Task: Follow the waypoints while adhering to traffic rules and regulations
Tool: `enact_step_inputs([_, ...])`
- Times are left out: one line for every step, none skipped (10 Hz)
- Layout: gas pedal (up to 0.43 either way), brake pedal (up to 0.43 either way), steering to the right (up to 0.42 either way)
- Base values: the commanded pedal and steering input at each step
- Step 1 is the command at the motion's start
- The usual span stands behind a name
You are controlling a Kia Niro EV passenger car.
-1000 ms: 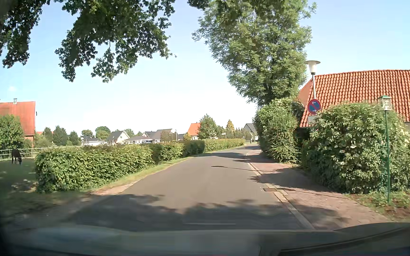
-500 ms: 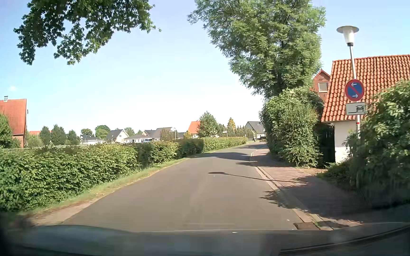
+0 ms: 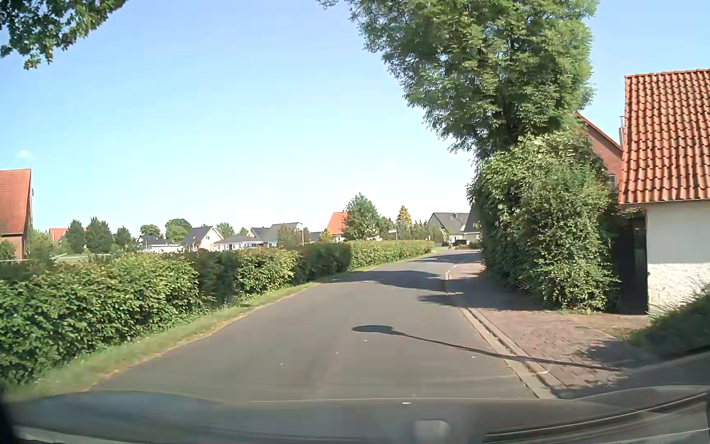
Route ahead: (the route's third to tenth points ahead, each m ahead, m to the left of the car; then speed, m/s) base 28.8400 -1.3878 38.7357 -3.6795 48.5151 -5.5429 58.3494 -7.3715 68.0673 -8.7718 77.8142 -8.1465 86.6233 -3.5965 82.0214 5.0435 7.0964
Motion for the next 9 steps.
enact_step_inputs([0.110,0.006,-0.004])
enact_step_inputs([0.110,0.006,-0.003])
enact_step_inputs([0.110,0.006,0.000])
enact_step_inputs([0.110,0.006,0.000])
enact_step_inputs([0.110,0.006,0.001])
enact_step_inputs([0.110,0.006,0.002])
enact_step_inputs([0.110,0.006,0.002])
enact_step_inputs([0.110,0.006,0.002])
enact_step_inputs([0.118,0.006,0.004])
